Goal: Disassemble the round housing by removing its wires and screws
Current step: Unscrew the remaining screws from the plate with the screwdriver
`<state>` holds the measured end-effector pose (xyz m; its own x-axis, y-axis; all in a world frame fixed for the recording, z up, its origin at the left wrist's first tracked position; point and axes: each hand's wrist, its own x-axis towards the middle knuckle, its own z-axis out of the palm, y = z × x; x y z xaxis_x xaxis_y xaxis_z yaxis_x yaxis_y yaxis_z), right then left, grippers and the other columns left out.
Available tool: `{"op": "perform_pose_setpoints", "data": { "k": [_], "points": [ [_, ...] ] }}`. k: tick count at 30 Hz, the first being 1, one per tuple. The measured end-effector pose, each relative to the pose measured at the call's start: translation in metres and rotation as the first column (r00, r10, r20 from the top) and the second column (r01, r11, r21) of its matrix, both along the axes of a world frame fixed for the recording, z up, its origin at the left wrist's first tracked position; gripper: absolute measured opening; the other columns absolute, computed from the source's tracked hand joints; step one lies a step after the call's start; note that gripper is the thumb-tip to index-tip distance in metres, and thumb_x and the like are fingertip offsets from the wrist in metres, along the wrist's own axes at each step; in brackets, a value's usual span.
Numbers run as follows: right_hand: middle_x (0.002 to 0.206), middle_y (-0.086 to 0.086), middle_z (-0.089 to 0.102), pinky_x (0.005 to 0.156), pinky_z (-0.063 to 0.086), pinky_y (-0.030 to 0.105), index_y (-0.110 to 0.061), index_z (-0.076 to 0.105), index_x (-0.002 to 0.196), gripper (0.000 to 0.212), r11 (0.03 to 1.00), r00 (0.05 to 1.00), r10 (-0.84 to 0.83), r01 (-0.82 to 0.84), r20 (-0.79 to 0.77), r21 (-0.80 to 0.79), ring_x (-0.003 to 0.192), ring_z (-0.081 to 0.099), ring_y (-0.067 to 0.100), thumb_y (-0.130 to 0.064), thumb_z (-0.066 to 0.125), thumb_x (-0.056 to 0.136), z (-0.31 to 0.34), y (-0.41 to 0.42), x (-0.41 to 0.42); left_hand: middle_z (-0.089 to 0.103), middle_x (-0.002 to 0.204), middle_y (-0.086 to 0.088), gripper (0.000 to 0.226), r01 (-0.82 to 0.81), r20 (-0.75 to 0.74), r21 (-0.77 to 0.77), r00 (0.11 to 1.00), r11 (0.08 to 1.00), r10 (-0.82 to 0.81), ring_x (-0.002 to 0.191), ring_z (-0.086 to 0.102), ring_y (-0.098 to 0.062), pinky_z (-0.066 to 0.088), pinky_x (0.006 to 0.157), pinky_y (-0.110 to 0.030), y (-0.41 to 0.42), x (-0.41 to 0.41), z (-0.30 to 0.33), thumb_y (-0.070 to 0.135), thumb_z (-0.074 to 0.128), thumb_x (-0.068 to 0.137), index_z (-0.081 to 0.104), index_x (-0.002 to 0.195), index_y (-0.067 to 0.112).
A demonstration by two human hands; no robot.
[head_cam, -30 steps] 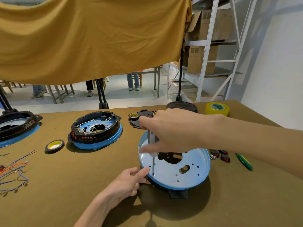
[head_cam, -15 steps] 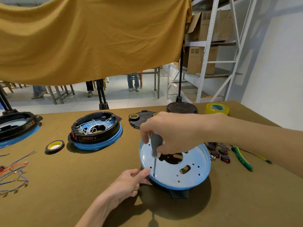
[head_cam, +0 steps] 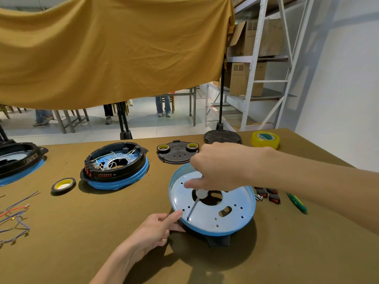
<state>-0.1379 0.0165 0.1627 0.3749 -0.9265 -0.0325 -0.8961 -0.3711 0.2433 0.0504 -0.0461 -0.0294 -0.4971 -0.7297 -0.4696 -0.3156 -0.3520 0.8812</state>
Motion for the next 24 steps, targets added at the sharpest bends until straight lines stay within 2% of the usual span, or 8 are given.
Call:
{"op": "perform_pose_setpoints", "data": {
  "k": [2, 4, 8, 13, 16, 19, 21, 24],
  "points": [
    [0.064, -0.007, 0.049, 0.047, 0.042, 0.024, -0.018, 0.059, 0.079, 0.039, 0.998, 0.998, 0.060, -0.060, -0.023, -0.014, 0.057, 0.052, 0.011, -0.053, 0.061, 0.096, -0.001, -0.001, 0.001, 0.081, 0.105, -0.004, 0.070, 0.016, 0.003, -0.002, 1.000, 1.000, -0.016, 0.045, 0.031, -0.007, 0.031, 0.046, -0.016, 0.000, 0.000, 0.000, 0.064, 0.064, 0.075, 0.064, 0.124, 0.014],
    [0.073, -0.010, 0.050, 0.052, 0.041, 0.023, -0.025, 0.063, 0.091, 0.020, 0.988, 0.989, 0.150, -0.150, -0.012, -0.023, 0.071, 0.056, 0.015, -0.042, 0.073, 0.089, 0.001, -0.001, 0.002, 0.081, 0.104, -0.005, 0.072, 0.014, 0.006, 0.000, 1.000, 1.000, -0.014, 0.045, 0.031, -0.007, 0.032, 0.046, -0.016, 0.000, 0.000, 0.000, 0.064, 0.064, 0.075, 0.063, 0.125, 0.013],
    [0.100, -0.001, 0.053, 0.053, 0.031, 0.022, -0.020, 0.063, 0.117, 0.033, 0.983, 0.982, 0.182, -0.181, -0.043, 0.025, 0.084, 0.052, 0.018, -0.032, 0.075, 0.089, -0.002, -0.004, 0.006, 0.082, 0.100, -0.009, 0.071, -0.008, -0.001, 0.015, 1.000, 1.000, 0.008, 0.045, 0.029, -0.007, 0.032, 0.045, -0.016, -0.001, -0.001, -0.001, 0.064, 0.063, 0.075, 0.061, 0.124, 0.013],
    [0.058, -0.004, 0.045, 0.040, 0.033, 0.024, -0.011, 0.051, 0.068, 0.063, 0.998, 0.988, 0.046, -0.052, -0.147, -0.035, 0.047, 0.044, 0.011, -0.070, 0.054, 0.091, -0.005, -0.003, 0.008, 0.081, 0.104, -0.010, 0.072, -0.005, -0.019, 0.025, 1.000, 1.000, 0.005, 0.045, 0.029, -0.008, 0.033, 0.045, -0.016, -0.002, 0.002, -0.002, 0.064, 0.065, 0.073, 0.061, 0.124, 0.013],
    [0.056, -0.005, 0.044, 0.042, 0.032, 0.024, -0.019, 0.045, 0.063, 0.053, 0.991, 0.983, 0.116, -0.123, -0.142, -0.044, 0.048, 0.044, 0.010, -0.059, 0.056, 0.096, -0.002, -0.004, 0.009, 0.081, 0.104, -0.010, 0.072, -0.007, -0.032, 0.038, 0.999, 0.999, 0.008, 0.045, 0.029, -0.008, 0.033, 0.045, -0.016, -0.003, 0.002, -0.003, 0.063, 0.066, 0.073, 0.061, 0.124, 0.013],
    [0.080, -0.002, 0.060, 0.050, 0.039, 0.023, -0.020, 0.065, 0.091, 0.018, 0.981, 0.971, 0.191, -0.194, -0.146, -0.005, 0.070, 0.058, 0.016, -0.037, 0.071, 0.091, 0.003, -0.006, 0.012, 0.081, 0.105, -0.011, 0.071, -0.026, -0.037, 0.048, 0.999, 0.999, 0.028, 0.045, 0.028, -0.007, 0.033, 0.044, -0.016, -0.004, 0.001, -0.004, 0.062, 0.067, 0.074, 0.061, 0.124, 0.012],
    [0.091, 0.003, 0.060, 0.053, 0.042, 0.027, -0.016, 0.064, 0.096, 0.015, 0.980, 0.955, 0.194, -0.198, -0.225, 0.006, 0.078, 0.059, 0.021, -0.027, 0.072, 0.090, 0.000, -0.005, 0.013, 0.081, 0.103, -0.011, 0.072, -0.043, -0.029, 0.045, 0.999, 0.998, 0.044, 0.045, 0.028, -0.007, 0.033, 0.044, -0.016, -0.005, 0.000, -0.005, 0.063, 0.066, 0.074, 0.061, 0.123, 0.011],
    [0.069, -0.001, 0.047, 0.046, 0.029, 0.027, -0.018, 0.042, 0.071, 0.035, 0.987, 0.934, 0.126, -0.151, -0.334, -0.052, 0.055, 0.046, 0.014, -0.031, 0.067, 0.093, -0.005, 0.001, 0.005, 0.081, 0.088, -0.010, 0.072, -0.091, -0.034, 0.030, 0.995, 0.995, 0.092, 0.044, 0.028, -0.008, 0.034, 0.043, -0.017, -0.007, 0.000, -0.009, 0.066, 0.065, 0.075, 0.062, 0.121, 0.010]
  ]
}}
